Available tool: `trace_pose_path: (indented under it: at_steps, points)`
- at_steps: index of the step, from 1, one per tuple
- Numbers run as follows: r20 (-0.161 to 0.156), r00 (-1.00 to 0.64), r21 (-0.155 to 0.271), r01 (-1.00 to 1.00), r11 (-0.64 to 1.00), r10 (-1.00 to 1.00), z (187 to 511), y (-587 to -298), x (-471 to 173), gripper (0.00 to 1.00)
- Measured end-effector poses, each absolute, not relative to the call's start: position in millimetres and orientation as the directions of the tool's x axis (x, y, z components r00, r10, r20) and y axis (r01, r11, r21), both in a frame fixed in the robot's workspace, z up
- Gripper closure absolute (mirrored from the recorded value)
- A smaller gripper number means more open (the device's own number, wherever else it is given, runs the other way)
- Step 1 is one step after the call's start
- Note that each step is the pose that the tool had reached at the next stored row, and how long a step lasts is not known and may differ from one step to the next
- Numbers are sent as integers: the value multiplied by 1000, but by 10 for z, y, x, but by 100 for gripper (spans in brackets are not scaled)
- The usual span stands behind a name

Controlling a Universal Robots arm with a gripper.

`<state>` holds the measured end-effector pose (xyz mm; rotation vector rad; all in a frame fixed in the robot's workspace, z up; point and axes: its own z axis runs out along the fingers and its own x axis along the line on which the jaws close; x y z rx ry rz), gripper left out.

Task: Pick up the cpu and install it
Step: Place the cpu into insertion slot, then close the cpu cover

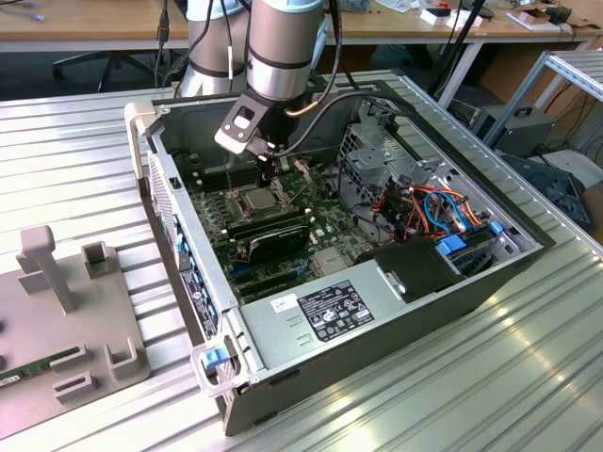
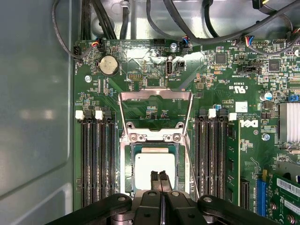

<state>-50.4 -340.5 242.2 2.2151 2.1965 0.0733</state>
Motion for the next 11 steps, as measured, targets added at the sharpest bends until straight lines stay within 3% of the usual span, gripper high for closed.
trace_pose_path:
  at_steps: [11]
  points:
    - [18,8,48,999,-9,1000,2447,-3405,-504,89]
